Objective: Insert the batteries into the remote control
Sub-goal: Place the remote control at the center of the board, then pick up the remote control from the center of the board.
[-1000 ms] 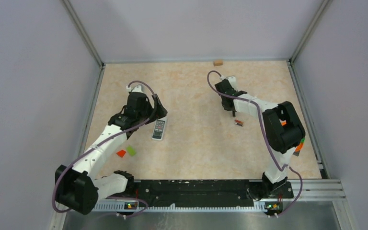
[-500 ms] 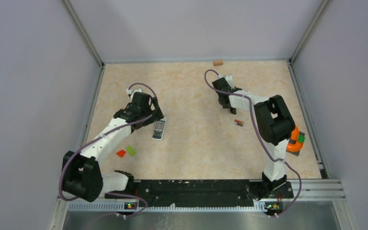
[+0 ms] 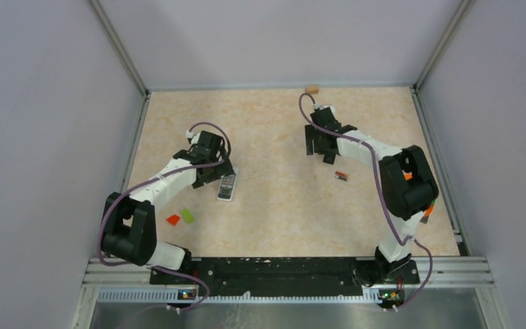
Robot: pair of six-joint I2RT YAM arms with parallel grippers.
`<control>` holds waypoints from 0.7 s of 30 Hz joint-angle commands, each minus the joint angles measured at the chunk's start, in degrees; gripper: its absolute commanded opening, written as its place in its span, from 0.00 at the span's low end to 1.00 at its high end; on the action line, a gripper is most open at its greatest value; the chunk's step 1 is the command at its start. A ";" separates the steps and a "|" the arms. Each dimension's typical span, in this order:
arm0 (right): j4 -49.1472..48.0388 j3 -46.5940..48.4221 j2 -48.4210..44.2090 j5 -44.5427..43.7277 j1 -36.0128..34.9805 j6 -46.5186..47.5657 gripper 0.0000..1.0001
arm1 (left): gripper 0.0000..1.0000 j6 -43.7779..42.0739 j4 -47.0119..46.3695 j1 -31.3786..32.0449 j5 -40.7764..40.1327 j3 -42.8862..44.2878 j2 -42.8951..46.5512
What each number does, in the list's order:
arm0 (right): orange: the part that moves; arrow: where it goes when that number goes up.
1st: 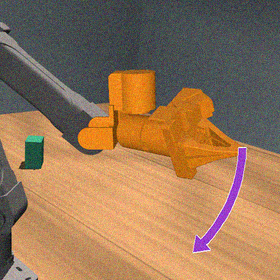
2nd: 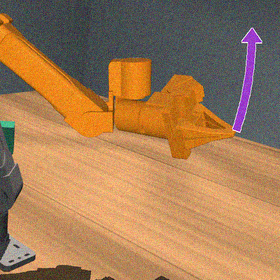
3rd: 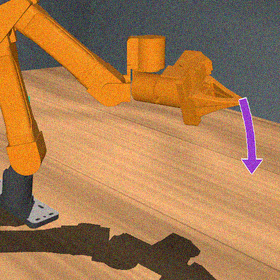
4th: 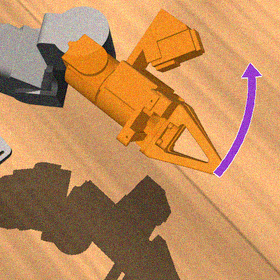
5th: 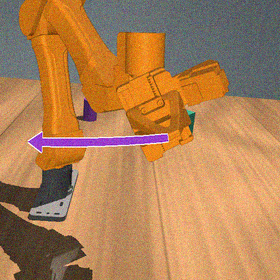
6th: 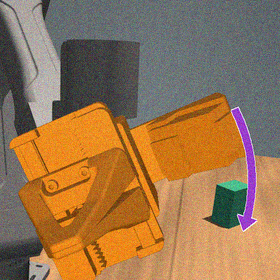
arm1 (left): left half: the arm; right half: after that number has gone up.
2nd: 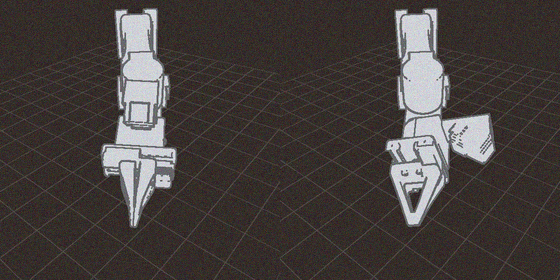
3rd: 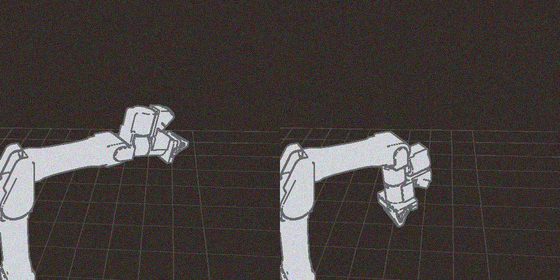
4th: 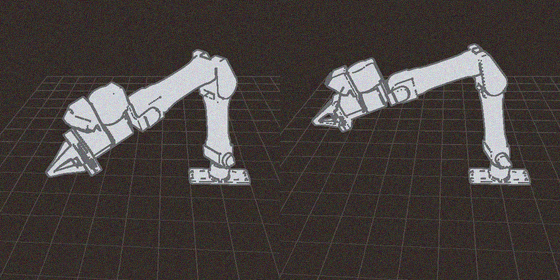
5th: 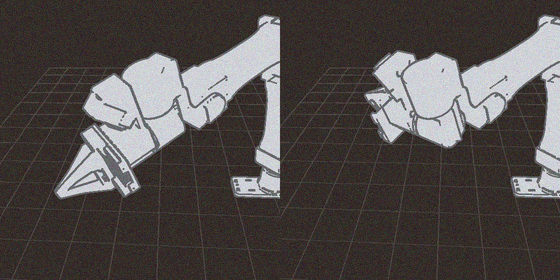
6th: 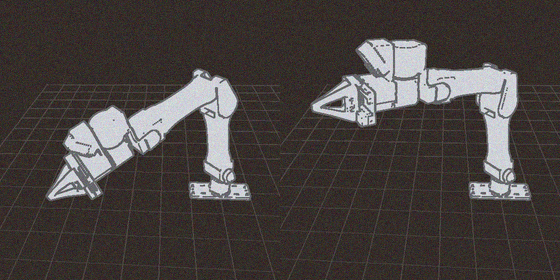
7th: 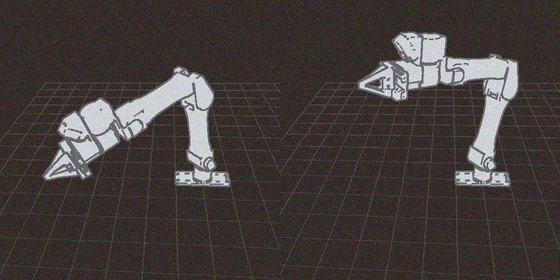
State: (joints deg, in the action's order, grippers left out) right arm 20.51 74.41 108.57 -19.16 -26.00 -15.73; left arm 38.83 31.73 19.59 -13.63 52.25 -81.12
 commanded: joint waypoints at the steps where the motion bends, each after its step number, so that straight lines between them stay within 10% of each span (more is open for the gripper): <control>1: -2.49 -4.50 -9.72 11.24 1.06 -2.94 0.76 | 0.99 -0.25 -1.40 -0.13 -1.93 3.13 -3.49; 10: -6.21 -13.49 -19.43 18.91 1.05 -7.30 0.78 | 0.98 -4.47 -7.10 3.24 3.10 2.11 -9.73; 21: -7.66 -16.99 -23.94 21.36 1.10 -10.39 0.73 | 0.71 -3.67 -4.00 7.14 -3.89 1.64 -14.72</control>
State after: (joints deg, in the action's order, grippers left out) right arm 15.35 58.19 88.03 0.89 -25.41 -24.25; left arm 35.18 26.72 26.04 -15.16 53.91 -94.28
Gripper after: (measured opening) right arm 0.745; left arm 0.764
